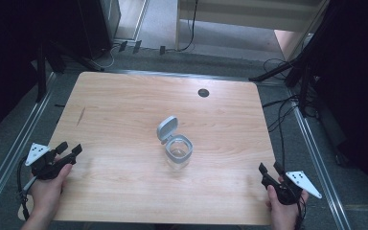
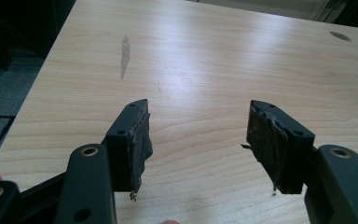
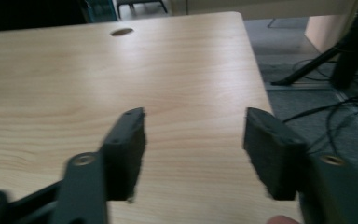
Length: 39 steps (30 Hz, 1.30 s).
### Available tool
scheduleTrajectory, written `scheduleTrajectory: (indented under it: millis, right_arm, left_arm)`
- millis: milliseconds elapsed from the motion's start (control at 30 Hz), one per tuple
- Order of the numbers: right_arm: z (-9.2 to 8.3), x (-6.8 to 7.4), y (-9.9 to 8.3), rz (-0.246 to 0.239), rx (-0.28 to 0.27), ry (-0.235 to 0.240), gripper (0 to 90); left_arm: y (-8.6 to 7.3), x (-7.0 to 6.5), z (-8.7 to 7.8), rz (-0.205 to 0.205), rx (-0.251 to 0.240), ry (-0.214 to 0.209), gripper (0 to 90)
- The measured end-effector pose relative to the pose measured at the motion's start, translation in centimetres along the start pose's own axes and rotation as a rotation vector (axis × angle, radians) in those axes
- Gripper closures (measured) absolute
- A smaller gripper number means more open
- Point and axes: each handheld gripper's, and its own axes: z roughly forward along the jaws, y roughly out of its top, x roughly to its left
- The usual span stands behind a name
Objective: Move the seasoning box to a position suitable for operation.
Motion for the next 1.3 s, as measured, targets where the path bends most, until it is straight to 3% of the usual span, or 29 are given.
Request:
scheduleTrajectory:
  millis: [33,67,133,167,200,267,300,367,433,533,600,633,667,700,833,933,967,1000,1033,1200,1300]
  right_arm:
    - [0.0,0.0,0.0,0.000,0.000,0.000,45.3]
    - [0.1,0.4,0.3,0.051,-0.018,0.077,53.1]
    - [0.1,0.7,0.3,0.065,-0.027,0.078,56.7]
    - [0.3,1.9,0.7,0.060,-0.039,0.071,63.6]
    - [0.3,1.9,0.7,0.060,-0.039,0.071,63.6]
    - [0.8,3.7,1.5,0.018,-0.047,0.124,70.8]
    - [0.8,3.7,1.5,0.018,-0.047,0.124,70.8]
    - [1.1,4.9,2.0,0.008,-0.040,0.137,80.5]
    - [1.5,6.0,2.5,0.007,-0.033,0.165,88.9]
    - [2.7,7.5,3.2,0.005,-0.019,0.231,90.0]
    - [3.1,7.9,3.4,-0.003,-0.018,0.243,90.0]
    - [3.9,8.9,3.8,-0.005,-0.015,0.273,90.0]
    - [3.9,8.9,3.8,-0.005,-0.015,0.273,90.0]
    - [4.6,9.9,4.2,-0.011,-0.009,0.295,90.0]
    - [5.7,11.5,4.8,-0.040,0.008,0.330,90.0]
    - [6.7,13.0,5.3,-0.066,0.017,0.369,90.0]
    - [7.0,13.3,5.4,-0.069,0.021,0.377,90.0]
    - [7.6,14.2,5.5,-0.085,0.025,0.399,90.0]
    - [7.7,14.4,5.5,-0.078,0.028,0.408,90.0]
    - [8.5,15.2,5.2,-0.060,0.032,0.446,90.0]
    - [9.0,15.6,4.9,-0.070,0.049,0.465,90.0]
  left_arm:
    - [0.0,0.0,0.0,0.000,0.000,0.000,40.0]
    - [0.0,0.1,0.0,-0.006,0.003,0.003,40.0]
    - [0.0,0.1,0.1,-0.017,0.003,0.008,40.0]
    - [0.0,0.1,0.0,-0.017,0.003,0.009,40.1]
    - [0.0,0.1,0.0,-0.015,0.002,0.009,40.1]
    - [0.0,0.0,0.0,-0.006,0.007,0.006,40.1]
    - [0.0,0.0,0.0,-0.003,0.006,0.006,40.1]
    - [-0.1,-0.1,-0.1,-0.002,-0.001,0.007,41.2]
    - [-0.1,-0.4,-0.2,0.014,-0.007,0.025,45.5]
    - [0.0,-1.3,-0.3,0.037,0.006,0.055,55.5]
    - [0.3,-2.2,-0.3,-0.025,0.026,0.021,57.2]
    - [0.9,-3.9,-0.2,-0.014,0.025,0.002,57.2]
    - [0.9,-3.9,-0.2,-0.014,0.025,0.002,56.5]
    - [1.2,-5.2,-0.1,0.002,0.016,-0.026,55.8]
    - [2.1,-9.2,0.7,0.057,0.018,-0.100,56.3]
    - [2.5,-11.8,1.4,0.093,0.024,-0.131,64.0]
    - [2.6,-12.9,1.8,0.090,0.026,-0.161,67.4]
    - [2.7,-14.3,2.4,0.079,0.046,-0.220,75.5]
    - [2.7,-14.3,2.4,0.079,0.046,-0.220,79.1]
    - [2.5,-18.1,3.8,0.130,0.084,-0.297,90.0]
    - [2.0,-19.8,4.3,0.149,0.096,-0.349,90.0]
